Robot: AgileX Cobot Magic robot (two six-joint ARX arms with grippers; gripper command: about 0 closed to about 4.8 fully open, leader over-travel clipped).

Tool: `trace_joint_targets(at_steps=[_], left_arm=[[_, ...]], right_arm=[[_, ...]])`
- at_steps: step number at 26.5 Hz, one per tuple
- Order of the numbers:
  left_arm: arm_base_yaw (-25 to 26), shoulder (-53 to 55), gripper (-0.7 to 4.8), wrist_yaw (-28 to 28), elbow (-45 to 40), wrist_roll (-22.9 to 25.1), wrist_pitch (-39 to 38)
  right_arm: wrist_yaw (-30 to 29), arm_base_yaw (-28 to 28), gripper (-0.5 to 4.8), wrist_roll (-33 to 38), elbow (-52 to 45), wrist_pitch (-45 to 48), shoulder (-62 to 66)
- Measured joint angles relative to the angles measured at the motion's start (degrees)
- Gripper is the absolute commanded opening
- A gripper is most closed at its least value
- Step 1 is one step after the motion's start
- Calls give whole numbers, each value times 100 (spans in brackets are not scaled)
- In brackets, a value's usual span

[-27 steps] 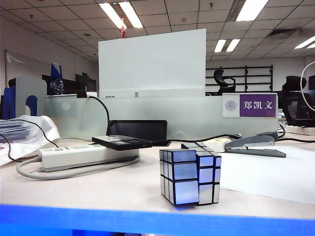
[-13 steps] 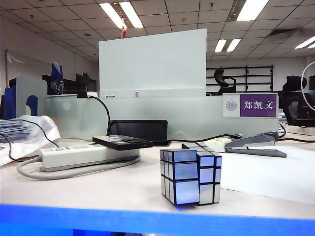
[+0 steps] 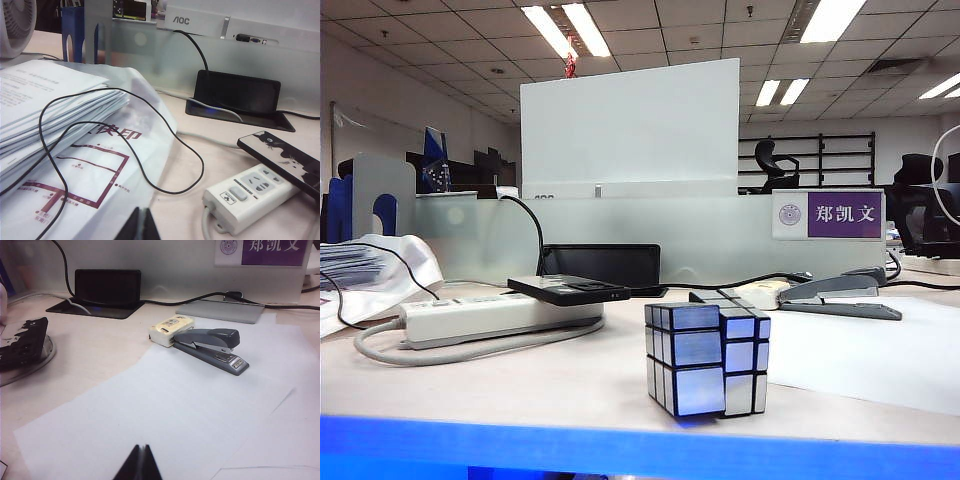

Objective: Press the button on the power strip.

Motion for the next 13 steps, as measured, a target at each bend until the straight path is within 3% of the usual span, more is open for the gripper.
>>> trace_joint_targets(at_steps=[9, 13], left_arm=[[0, 0, -5, 0, 0, 0, 0], [0, 0, -5, 0, 0, 0, 0]], right_arm=[[4, 0, 4, -26, 0, 2, 0], [339, 0, 4, -153, 0, 24, 0]])
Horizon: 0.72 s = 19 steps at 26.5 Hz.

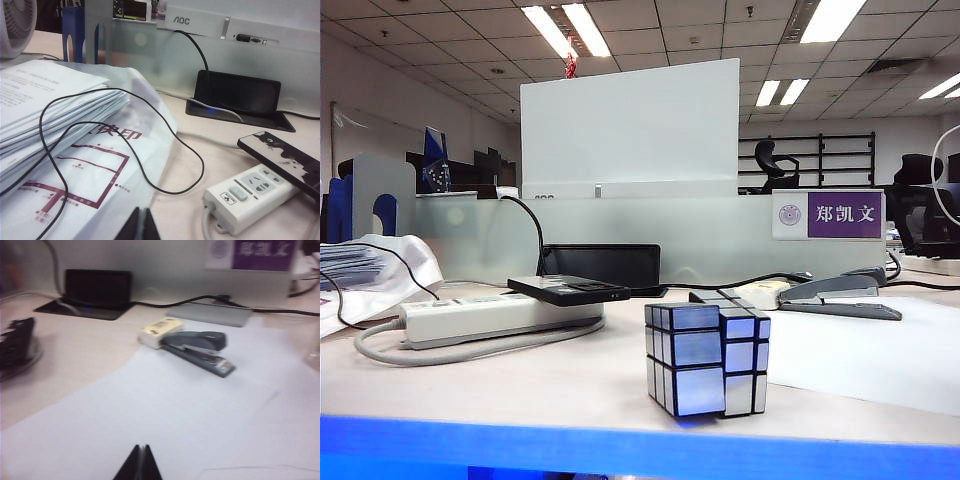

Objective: Press the button on the power strip.

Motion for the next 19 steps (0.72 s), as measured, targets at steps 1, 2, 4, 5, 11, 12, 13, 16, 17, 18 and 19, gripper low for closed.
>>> trace_joint_targets(at_steps=[1, 2, 4, 5, 11, 12, 13, 16, 17, 18, 19], left_arm=[[0, 0, -5, 0, 0, 0, 0], [0, 0, -5, 0, 0, 0, -2], [0, 0, -5, 0, 0, 0, -2], [0, 0, -5, 0, 0, 0, -2], [0, 0, -5, -2, 0, 0, -2], [0, 0, -5, 0, 0, 0, 0], [0, 0, -5, 0, 0, 0, -2], [0, 0, -5, 0, 0, 0, -2], [0, 0, -5, 0, 0, 0, -2], [0, 0, -5, 0, 0, 0, -2], [0, 0, -5, -2, 0, 0, -2]], right_arm=[[140, 0, 4, -9, -2, -2, 0], [337, 0, 4, -22, -9, 2, 0], [968, -57, 4, -31, -46, 20, 0], [1191, -144, 4, -31, -50, 4, 0], [1176, -931, 4, -17, -50, 260, 0], [953, -1038, 4, -22, -50, 407, 0], [809, -1123, 4, -24, -50, 525, 0], [608, -1338, 4, -24, -50, 831, 0], [592, -1379, 4, -24, -50, 876, 0], [588, -1416, 4, -24, -50, 927, 0], [581, -1432, 4, -24, -50, 944, 0]])
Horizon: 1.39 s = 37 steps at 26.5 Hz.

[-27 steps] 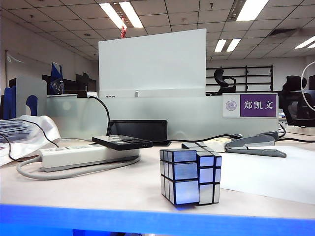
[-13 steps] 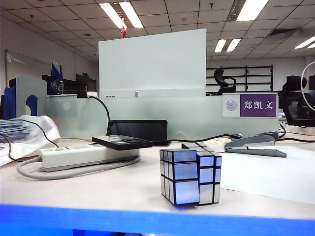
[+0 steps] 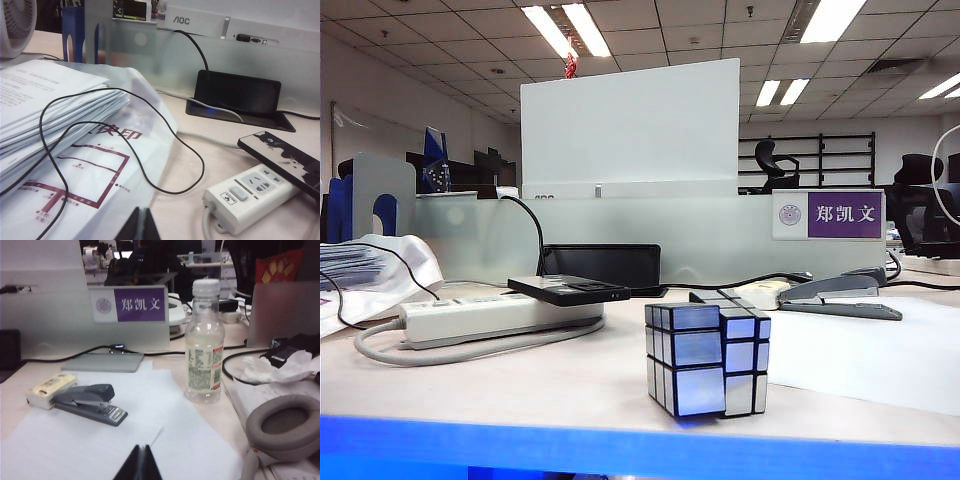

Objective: Press the button on the power strip.

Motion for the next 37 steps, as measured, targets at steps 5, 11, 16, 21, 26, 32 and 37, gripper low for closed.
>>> trace_joint_targets(at_steps=[5, 11, 16, 21, 26, 32, 37], left_arm=[[0, 0, -5, 2, 0, 0, 0], [0, 0, -5, 0, 0, 0, 0], [0, 0, -5, 2, 0, 0, 0], [0, 0, -5, 2, 0, 0, 0], [0, 0, -5, 0, 0, 0, 0], [0, 0, -5, 0, 0, 0, 0], [0, 0, -5, 0, 0, 0, 0]], right_arm=[[-225, 0, 4, 0, 0, -20, 0], [-378, -26, 4, 0, 0, -153, 0], [-382, -76, 4, -2, 0, -181, 0], [-382, -66, 4, 0, 0, -181, 0], [-332, -68, 4, 0, 0, -181, 0], [-317, -68, 4, 0, 0, -181, 0], [-317, -68, 4, 2, 0, -181, 0]])
